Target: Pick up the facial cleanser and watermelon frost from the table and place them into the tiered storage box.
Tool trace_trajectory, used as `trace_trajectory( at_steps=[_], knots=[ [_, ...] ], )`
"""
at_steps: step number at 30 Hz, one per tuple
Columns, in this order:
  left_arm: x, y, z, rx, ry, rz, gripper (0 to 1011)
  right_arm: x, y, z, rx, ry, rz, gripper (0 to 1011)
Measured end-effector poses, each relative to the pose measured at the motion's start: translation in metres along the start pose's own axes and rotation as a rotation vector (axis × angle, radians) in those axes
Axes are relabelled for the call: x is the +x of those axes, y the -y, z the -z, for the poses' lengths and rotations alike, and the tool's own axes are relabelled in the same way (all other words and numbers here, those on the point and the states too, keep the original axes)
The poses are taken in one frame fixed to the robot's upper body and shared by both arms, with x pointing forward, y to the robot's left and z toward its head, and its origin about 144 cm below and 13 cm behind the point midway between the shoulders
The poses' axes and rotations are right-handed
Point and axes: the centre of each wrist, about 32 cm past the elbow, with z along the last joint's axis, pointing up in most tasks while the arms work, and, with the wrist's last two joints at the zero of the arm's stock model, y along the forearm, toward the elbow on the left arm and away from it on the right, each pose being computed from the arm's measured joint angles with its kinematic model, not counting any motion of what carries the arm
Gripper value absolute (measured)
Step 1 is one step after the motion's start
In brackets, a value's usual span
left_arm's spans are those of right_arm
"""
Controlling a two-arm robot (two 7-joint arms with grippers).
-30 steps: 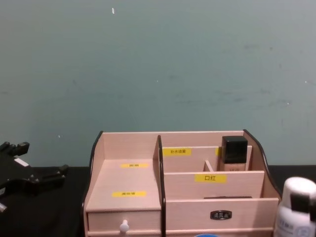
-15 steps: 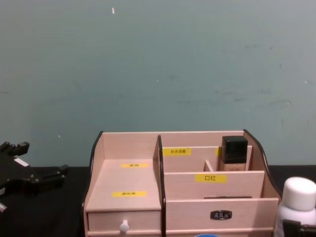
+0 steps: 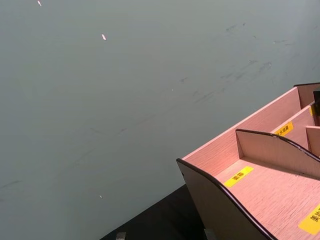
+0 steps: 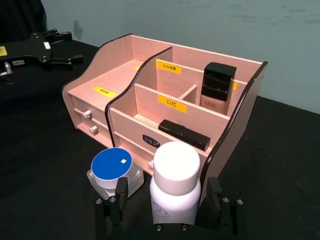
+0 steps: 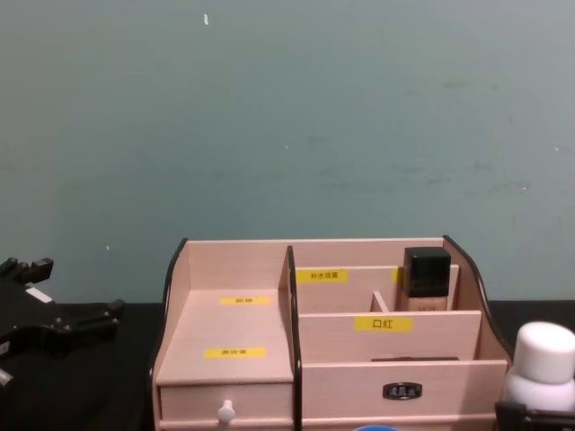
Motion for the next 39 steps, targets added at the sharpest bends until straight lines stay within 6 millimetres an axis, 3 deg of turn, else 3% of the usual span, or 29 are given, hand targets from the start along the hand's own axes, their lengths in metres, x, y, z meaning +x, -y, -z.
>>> trace_trajectory(
  at_steps=[16,28,39],
  knots=[
    [0.0,0.0,0.0,0.0,0.0,0.0,1010,0.004,-0.016,0.001,0.007,0.009,-0.004,1002],
    [0.0,0.0,0.0,0.0,0.0,0.0,1010,0.004,-0.016,0.001,0.006,0.009,-0.004,997],
    [0.0,0.0,0.0,0.0,0.0,0.0,1010,0.004,-0.015,0.001,0.008,0.009,-0.003,706]
  ],
)
